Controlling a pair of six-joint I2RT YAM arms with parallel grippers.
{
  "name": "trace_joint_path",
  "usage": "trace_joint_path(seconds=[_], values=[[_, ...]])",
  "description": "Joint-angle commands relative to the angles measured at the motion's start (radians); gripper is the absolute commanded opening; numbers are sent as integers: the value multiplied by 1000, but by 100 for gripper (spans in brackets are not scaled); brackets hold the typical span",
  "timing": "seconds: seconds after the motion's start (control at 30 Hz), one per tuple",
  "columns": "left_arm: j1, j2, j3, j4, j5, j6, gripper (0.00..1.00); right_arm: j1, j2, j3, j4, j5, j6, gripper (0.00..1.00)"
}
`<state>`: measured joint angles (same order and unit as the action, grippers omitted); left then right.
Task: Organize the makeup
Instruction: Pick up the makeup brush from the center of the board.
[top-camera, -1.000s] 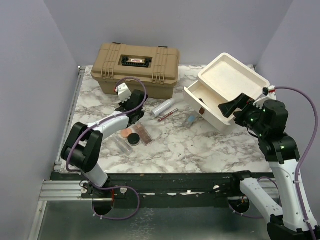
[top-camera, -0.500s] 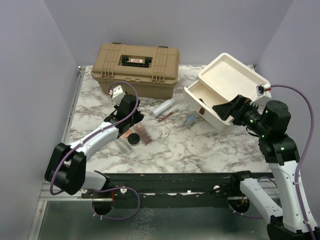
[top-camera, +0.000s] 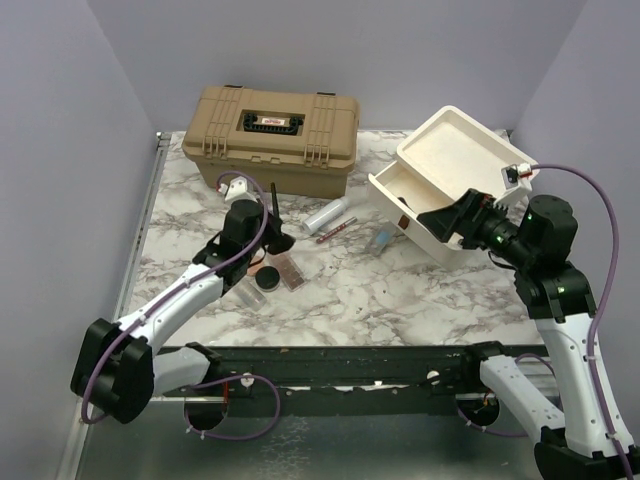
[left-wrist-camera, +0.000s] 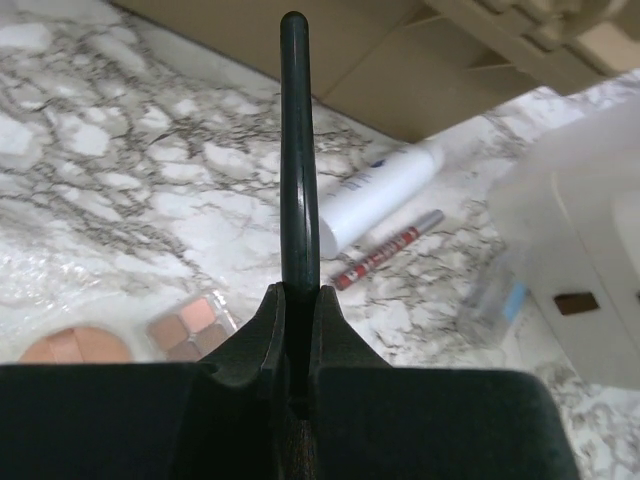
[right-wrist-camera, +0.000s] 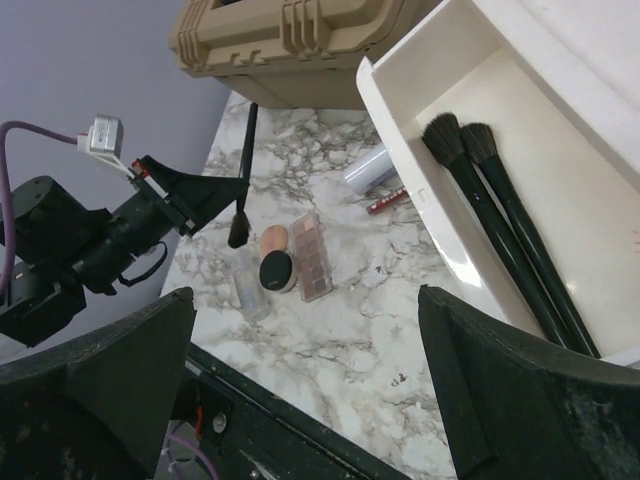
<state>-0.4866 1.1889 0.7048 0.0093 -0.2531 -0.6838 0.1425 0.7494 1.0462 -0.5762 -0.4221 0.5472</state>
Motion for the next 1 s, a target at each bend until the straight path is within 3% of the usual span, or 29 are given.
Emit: trace_joint_path(seconds=[0.0, 0.37, 0.6, 0.77, 0.97], values=[[-7, -87, -8, 77, 140, 75, 0, 3, -5, -3, 67, -98, 34, 100], [-77, -141, 6, 109, 275, 198, 0, 3, 42, -13, 126, -225, 43, 98], [-265, -78, 71, 106, 260, 349, 0, 3, 109, 0, 116, -331, 48, 95], [-433, -60, 113, 108, 180, 575, 0, 3, 133, 0, 98, -355, 39, 92], [-542, -49, 161, 93, 207, 734, 0, 2, 163, -4, 84, -370, 38, 85]])
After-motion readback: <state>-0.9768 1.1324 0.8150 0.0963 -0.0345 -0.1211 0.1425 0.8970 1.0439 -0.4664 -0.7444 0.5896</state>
